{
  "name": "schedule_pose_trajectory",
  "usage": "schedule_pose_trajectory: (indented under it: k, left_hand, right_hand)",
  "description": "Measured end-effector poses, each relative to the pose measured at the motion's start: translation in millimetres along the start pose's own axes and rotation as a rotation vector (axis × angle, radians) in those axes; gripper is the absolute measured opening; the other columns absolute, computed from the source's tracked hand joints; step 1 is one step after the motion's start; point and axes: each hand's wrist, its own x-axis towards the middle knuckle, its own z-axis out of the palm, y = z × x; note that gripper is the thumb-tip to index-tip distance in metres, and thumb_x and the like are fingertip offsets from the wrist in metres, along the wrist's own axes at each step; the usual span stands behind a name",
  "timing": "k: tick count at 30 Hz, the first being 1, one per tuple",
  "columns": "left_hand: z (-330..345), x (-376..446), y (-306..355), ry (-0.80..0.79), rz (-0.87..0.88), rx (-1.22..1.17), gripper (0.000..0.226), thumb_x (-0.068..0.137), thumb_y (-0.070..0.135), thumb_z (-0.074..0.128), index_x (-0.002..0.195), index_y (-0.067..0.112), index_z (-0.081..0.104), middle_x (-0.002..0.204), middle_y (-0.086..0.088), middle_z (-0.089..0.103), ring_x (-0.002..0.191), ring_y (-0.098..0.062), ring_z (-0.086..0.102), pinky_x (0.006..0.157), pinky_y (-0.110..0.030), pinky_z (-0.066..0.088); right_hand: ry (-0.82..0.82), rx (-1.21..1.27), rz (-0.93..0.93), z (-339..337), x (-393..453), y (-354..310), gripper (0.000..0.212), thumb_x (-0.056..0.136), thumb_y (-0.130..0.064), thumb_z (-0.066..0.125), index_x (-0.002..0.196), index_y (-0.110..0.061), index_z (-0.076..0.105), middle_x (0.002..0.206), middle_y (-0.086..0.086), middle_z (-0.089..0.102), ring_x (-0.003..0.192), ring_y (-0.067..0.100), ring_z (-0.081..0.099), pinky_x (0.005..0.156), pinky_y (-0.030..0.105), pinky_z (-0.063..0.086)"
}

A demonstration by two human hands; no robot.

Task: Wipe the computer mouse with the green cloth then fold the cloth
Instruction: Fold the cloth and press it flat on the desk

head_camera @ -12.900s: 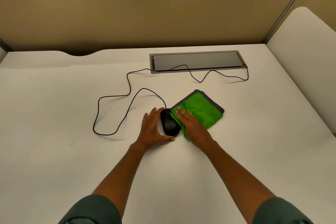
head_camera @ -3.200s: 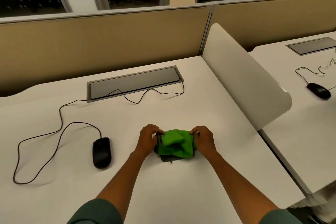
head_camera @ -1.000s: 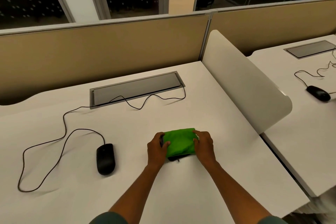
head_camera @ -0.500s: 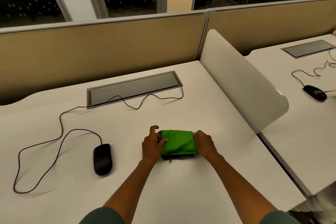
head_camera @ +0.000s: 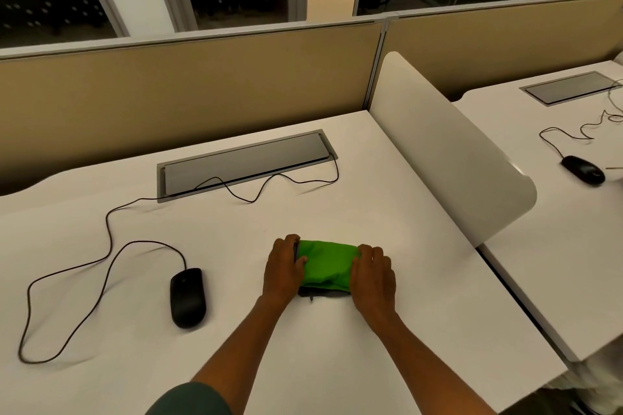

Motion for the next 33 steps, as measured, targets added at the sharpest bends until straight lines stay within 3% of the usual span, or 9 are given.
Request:
schedule_pose_trajectory:
  k: [2, 4, 6, 8, 12, 17, 26, 30, 33]
  left_hand:
    - [2, 0, 1, 0.045, 0.095, 0.144, 0.044, 0.091, 0.022, 0.056, 0.134, 0.014, 0.047, 0.136, -0.014, 0.046, 0.124, -0.033, 0.044, 0.098, -0.044, 0.043]
    - [7, 0, 4, -0.016, 0.225, 0.274, 0.051, 0.097, 0.029, 0.044, 0.145, 0.014, 0.034, 0.157, -0.010, 0.026, 0.145, -0.030, 0.023, 0.115, -0.047, 0.027]
    - [15, -2, 3, -0.145, 0.360, 0.399, 0.055, 0.102, 0.034, 0.029, 0.152, 0.015, 0.018, 0.162, -0.002, 0.006, 0.150, -0.021, 0.000, 0.122, -0.046, 0.010]
    - [22, -7, -5, -0.217, 0.442, 0.515, 0.055, 0.102, 0.033, 0.021, 0.153, 0.015, 0.011, 0.162, 0.000, 0.001, 0.150, -0.020, -0.007, 0.123, -0.047, 0.005]
    - [26, -10, -22, -0.254, 0.432, 0.563, 0.055, 0.102, 0.032, 0.018, 0.152, 0.018, 0.000, 0.159, 0.004, -0.012, 0.149, -0.020, -0.014, 0.122, -0.045, -0.006]
    - [29, -9, -26, -0.250, 0.408, 0.546, 0.056, 0.102, 0.037, 0.017, 0.152, 0.022, -0.002, 0.161, 0.006, -0.013, 0.148, -0.014, -0.018, 0.122, -0.042, -0.009]
    - [15, -7, -22, -0.319, 0.393, 0.558, 0.060, 0.101, 0.041, 0.016, 0.151, 0.020, -0.010, 0.159, 0.003, -0.020, 0.148, -0.017, -0.018, 0.122, -0.044, -0.009]
    - [-9, 0, -20, -0.216, 0.352, 0.540, 0.060, 0.101, 0.039, 0.019, 0.151, 0.021, -0.010, 0.160, 0.001, -0.018, 0.148, -0.017, -0.016, 0.122, -0.043, -0.006]
    - [-26, 8, -21, -0.159, 0.320, 0.582, 0.061, 0.101, 0.040, 0.021, 0.151, 0.021, -0.008, 0.159, -0.001, -0.017, 0.149, -0.021, -0.015, 0.121, -0.043, -0.005]
  right_hand:
    - [0.082, 0.080, -0.064, -1, 5, -9, 0.037, 0.096, -0.020, 0.047, 0.133, -0.013, 0.047, 0.132, 0.011, 0.052, 0.116, 0.031, 0.052, 0.092, 0.044, 0.048]
    - [-0.020, 0.077, -0.166, 0, 11, -17, 0.048, 0.101, -0.025, 0.039, 0.146, -0.014, 0.031, 0.155, 0.008, 0.029, 0.141, 0.029, 0.028, 0.115, 0.045, 0.027]
    - [-0.136, -0.030, -0.278, 10, 14, -21, 0.053, 0.103, -0.030, 0.028, 0.152, -0.015, 0.013, 0.161, 0.004, 0.002, 0.148, 0.025, 0.002, 0.121, 0.044, 0.005]
    - [-0.194, -0.113, -0.321, 22, 11, -17, 0.056, 0.103, -0.034, 0.024, 0.152, -0.015, 0.007, 0.161, 0.005, -0.005, 0.148, 0.024, -0.005, 0.119, 0.043, -0.003]
    - [-0.179, -0.169, -0.340, 35, 5, -9, 0.061, 0.099, -0.042, 0.019, 0.153, -0.015, 0.009, 0.162, 0.006, 0.004, 0.148, 0.024, -0.001, 0.119, 0.044, -0.002]
    - [-0.149, -0.194, -0.326, 44, 5, -5, 0.062, 0.097, -0.044, 0.015, 0.153, -0.016, 0.010, 0.161, 0.004, 0.005, 0.148, 0.022, -0.003, 0.121, 0.047, 0.003]
    - [-0.250, -0.199, -0.345, 32, 8, -8, 0.064, 0.099, -0.046, 0.022, 0.153, -0.016, 0.001, 0.162, 0.004, -0.005, 0.148, 0.022, -0.011, 0.117, 0.048, -0.009]
    - [-0.240, -0.161, -0.335, 15, 25, -8, 0.066, 0.099, -0.046, 0.025, 0.152, -0.018, -0.001, 0.162, 0.004, -0.001, 0.148, 0.023, -0.005, 0.119, 0.048, 0.000]
    - [-0.319, -0.147, -0.343, 7, 40, -7, 0.068, 0.099, -0.044, 0.035, 0.152, -0.016, 0.004, 0.158, 0.008, 0.022, 0.144, 0.028, 0.021, 0.117, 0.045, 0.020]
